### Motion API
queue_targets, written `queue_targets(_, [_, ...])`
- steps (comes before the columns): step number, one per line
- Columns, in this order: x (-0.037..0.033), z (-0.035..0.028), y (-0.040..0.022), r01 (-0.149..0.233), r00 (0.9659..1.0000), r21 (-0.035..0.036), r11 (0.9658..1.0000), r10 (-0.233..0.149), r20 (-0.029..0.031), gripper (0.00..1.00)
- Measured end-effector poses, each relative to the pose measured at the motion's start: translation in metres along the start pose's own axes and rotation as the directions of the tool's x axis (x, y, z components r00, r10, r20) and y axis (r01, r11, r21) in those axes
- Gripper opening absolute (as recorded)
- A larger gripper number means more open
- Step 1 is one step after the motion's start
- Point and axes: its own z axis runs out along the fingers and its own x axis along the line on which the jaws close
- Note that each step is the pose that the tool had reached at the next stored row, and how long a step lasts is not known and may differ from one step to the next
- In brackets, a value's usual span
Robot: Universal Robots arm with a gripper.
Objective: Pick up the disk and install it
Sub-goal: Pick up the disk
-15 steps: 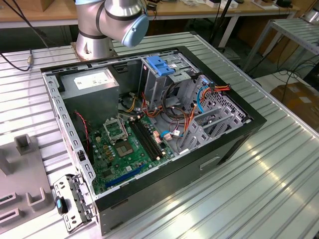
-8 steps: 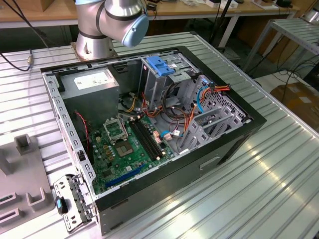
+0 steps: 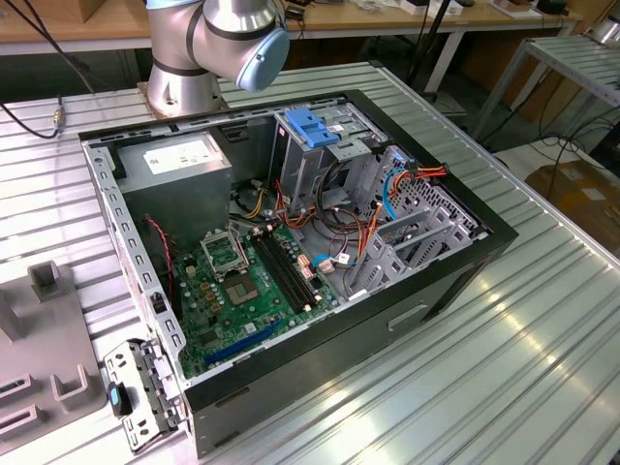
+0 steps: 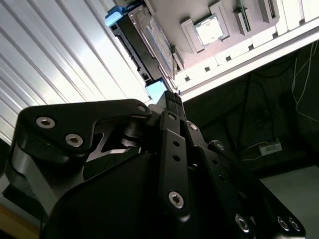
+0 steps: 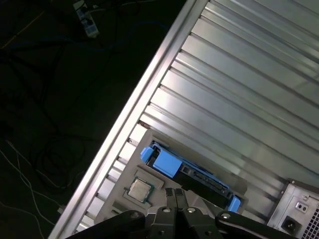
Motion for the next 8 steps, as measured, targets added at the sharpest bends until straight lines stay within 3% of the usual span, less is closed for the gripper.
queue_targets(8, [0.0000,0.0000,0.0000,0.031,0.9995,0.0001,0.9995,-0.031,-0.0014,0.11])
